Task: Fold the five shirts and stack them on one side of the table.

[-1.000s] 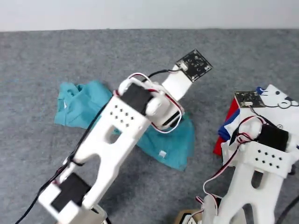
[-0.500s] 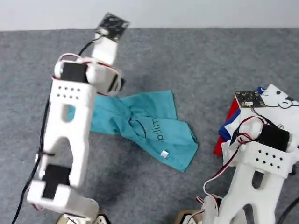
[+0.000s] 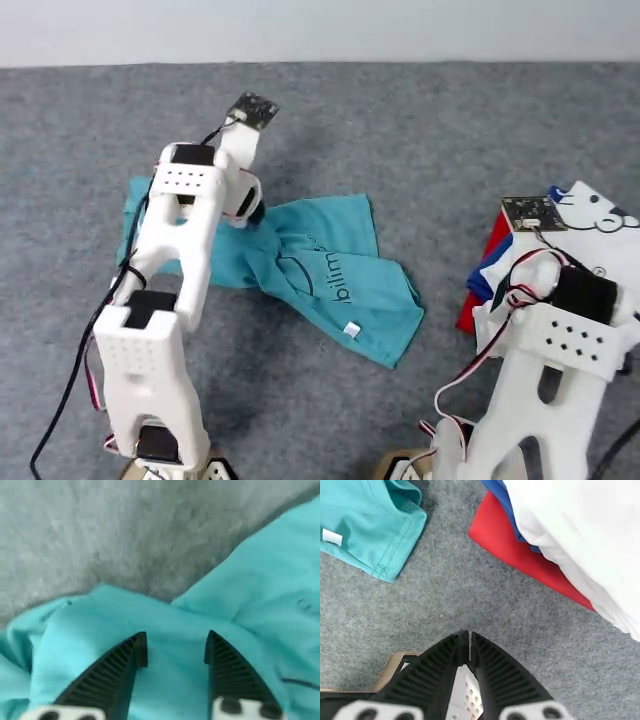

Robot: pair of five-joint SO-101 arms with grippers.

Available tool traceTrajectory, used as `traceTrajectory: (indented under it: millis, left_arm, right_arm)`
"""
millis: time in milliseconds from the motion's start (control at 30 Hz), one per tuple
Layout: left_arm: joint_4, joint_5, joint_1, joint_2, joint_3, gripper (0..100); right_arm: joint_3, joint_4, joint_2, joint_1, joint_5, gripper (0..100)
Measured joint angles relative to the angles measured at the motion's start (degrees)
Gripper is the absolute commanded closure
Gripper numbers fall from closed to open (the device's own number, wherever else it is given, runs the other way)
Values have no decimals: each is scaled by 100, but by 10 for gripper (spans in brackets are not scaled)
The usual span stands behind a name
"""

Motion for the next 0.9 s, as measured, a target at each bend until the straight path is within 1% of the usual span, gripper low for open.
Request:
traceTrajectory:
  millis: [100,133,267,433,533,600,733,900]
  left_arm:
    - [422,-308,-79,70,-158,975]
    - [571,-422,-88,70,-211,992]
    - [1275,-730,-105,70,-448,988]
    - [2312,-809,-229,70,-695,988]
    - [2637,-800,-448,-149,-703,988]
    - [2699,-782,-624,-554,-615,988]
    - [2716,-782,-923,-1732,246,988]
    - [2716,-782,-923,-3525,1978,987]
  right_arm:
    - [18,0,0,0,0,989]
    - [70,0,0,0,0,989]
    - [237,0,0,0,0,989]
    - [237,0,0,0,0,989]
    - [237,0,0,0,0,989]
    - [237,0,0,0,0,989]
    - [237,0,0,0,0,989]
    - [237,0,0,0,0,988]
